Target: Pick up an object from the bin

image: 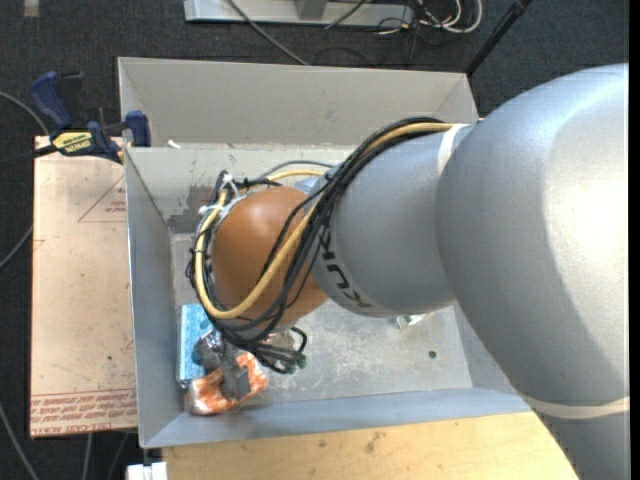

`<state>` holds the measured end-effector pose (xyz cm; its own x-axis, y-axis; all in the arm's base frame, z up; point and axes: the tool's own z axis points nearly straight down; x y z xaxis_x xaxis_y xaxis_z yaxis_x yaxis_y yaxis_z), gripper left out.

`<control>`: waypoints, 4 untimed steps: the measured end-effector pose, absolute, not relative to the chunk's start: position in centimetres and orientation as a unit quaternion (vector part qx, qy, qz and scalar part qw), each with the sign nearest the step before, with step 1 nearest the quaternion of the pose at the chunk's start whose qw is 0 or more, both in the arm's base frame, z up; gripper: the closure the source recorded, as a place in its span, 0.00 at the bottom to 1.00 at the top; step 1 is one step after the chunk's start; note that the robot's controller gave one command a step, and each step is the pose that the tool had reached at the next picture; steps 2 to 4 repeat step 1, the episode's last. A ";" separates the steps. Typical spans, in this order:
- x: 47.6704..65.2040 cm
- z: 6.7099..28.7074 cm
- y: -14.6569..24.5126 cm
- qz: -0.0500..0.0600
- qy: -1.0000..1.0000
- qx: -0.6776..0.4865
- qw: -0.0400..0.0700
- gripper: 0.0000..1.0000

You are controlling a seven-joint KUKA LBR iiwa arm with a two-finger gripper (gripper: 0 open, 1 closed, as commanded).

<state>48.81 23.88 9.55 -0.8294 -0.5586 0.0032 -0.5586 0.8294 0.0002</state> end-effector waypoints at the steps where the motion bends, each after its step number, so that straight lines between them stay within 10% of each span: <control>1: 48.7 11.7 23.9 0.000 -0.956 0.292 0.003 1.00; 4: 48.7 11.7 23.9 0.000 -0.956 0.292 0.003 1.00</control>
Offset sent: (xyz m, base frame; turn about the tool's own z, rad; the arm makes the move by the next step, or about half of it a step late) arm -0.0001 0.0000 0.1031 0.0000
